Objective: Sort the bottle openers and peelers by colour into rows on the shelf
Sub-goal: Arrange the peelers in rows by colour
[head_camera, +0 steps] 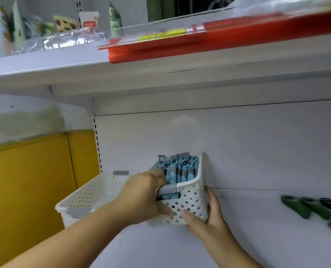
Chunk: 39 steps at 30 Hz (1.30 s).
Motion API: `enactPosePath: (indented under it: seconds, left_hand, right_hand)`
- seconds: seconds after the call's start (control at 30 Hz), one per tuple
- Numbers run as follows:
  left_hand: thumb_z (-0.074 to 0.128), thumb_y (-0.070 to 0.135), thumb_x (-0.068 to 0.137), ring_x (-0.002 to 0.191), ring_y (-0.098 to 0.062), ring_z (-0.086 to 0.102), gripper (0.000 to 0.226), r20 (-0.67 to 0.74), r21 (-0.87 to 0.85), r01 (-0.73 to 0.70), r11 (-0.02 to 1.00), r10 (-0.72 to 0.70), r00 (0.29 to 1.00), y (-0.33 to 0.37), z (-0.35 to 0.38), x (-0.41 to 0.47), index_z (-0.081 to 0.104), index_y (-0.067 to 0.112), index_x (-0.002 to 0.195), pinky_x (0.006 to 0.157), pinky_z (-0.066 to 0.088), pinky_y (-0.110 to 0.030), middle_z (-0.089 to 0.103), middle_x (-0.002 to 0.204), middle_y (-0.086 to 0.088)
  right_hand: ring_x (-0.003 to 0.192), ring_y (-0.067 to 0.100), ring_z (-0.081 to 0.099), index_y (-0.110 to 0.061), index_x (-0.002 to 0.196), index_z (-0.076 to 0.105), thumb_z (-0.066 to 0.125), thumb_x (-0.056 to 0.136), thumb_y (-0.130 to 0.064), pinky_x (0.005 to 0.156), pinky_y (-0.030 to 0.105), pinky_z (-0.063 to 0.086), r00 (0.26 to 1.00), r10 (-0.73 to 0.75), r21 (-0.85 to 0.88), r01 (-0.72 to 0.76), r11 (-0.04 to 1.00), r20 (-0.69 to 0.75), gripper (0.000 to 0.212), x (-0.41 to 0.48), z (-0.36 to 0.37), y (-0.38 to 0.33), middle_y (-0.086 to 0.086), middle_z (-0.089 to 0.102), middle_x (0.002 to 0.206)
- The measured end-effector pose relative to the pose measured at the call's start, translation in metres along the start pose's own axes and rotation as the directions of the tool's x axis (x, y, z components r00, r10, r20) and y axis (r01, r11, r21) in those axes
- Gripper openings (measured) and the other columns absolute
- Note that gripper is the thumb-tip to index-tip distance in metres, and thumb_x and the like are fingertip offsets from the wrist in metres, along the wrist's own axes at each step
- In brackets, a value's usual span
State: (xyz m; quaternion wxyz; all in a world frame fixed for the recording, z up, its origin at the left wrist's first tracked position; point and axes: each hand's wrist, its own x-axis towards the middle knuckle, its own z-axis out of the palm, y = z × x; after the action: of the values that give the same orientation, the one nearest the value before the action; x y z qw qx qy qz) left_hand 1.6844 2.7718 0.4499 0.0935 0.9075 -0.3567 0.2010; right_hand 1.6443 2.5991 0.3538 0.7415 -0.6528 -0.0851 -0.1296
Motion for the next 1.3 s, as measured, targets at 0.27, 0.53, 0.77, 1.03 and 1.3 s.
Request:
enactPosePath:
  seconds: [0.27, 0.53, 0.77, 1.03, 1.3]
  left_hand:
    - [0.081, 0.043, 0.066, 0.095, -0.007, 0.054, 0.046, -0.111, -0.255, 0.017, 0.967, -0.047, 0.993, 0.044, 0.101, 0.02, 0.066, 0.025, 0.106, 0.075, 0.046, -0.025, 0.057, 0.101, 0.015]
    - [0.06, 0.03, 0.091, 0.093, 0.02, 0.046, 0.04, 0.093, -0.87, 0.233, 0.434, -0.32, 0.943, 0.022, 0.085, 0.007, 0.04, 0.039, 0.124, 0.063, 0.042, 0.002, 0.043, 0.117, 0.025]
    - [0.049, 0.074, 0.077, 0.132, -0.023, 0.044, 0.078, 0.424, -0.904, 0.406, -0.132, -0.378, 0.823, -0.022, 0.119, 0.006, 0.032, 0.035, 0.143, 0.111, 0.035, -0.041, 0.038, 0.15, -0.001]
    - [0.058, 0.02, 0.092, 0.103, -0.028, 0.067, 0.031, 0.337, -0.932, 0.216, -0.29, -0.48, 0.81, -0.039, 0.148, -0.002, 0.056, 0.027, 0.122, 0.096, 0.049, -0.049, 0.069, 0.116, -0.009]
    - [0.059, 0.013, 0.091, 0.106, -0.017, 0.066, 0.048, 0.266, -0.963, 0.22, -0.153, -0.449, 0.853, -0.038, 0.152, -0.004, 0.047, 0.033, 0.133, 0.092, 0.052, -0.035, 0.066, 0.121, 0.001]
  right_hand:
    - [0.096, 0.012, 0.064, -0.025, 0.129, 0.05, 0.084, 0.065, -0.009, 0.073, 0.029, 0.053, 0.947, 0.019, -0.101, -0.054, 0.993, -0.32, 0.074, 0.007, -0.053, 0.018, -0.009, 0.064, 0.108]
    - [0.1, 0.011, 0.062, -0.043, 0.112, 0.054, 0.083, 0.047, -0.045, 0.075, 0.033, 0.057, 0.951, -0.04, -0.346, -0.072, 0.936, -0.307, 0.071, 0.012, -0.045, 0.007, -0.011, 0.06, 0.115]
    - [0.128, 0.017, 0.044, -0.035, 0.146, 0.027, 0.074, 0.07, -0.053, 0.092, 0.028, 0.042, 0.976, -0.08, -0.843, -0.134, 0.521, -0.204, 0.091, 0.025, -0.007, -0.028, -0.016, -0.003, 0.159]
    - [0.111, 0.021, 0.057, -0.032, 0.145, 0.017, 0.076, 0.072, -0.045, 0.07, 0.021, 0.047, 0.94, -0.256, -0.864, -0.073, 0.499, -0.227, 0.095, 0.023, 0.01, 0.007, -0.016, -0.025, 0.155]
    - [0.092, 0.003, 0.039, -0.024, 0.132, 0.046, 0.083, 0.068, -0.023, 0.077, 0.017, 0.039, 0.917, -0.374, -0.82, 0.107, 0.562, -0.136, 0.074, 0.032, -0.01, 0.006, -0.012, 0.026, 0.149]
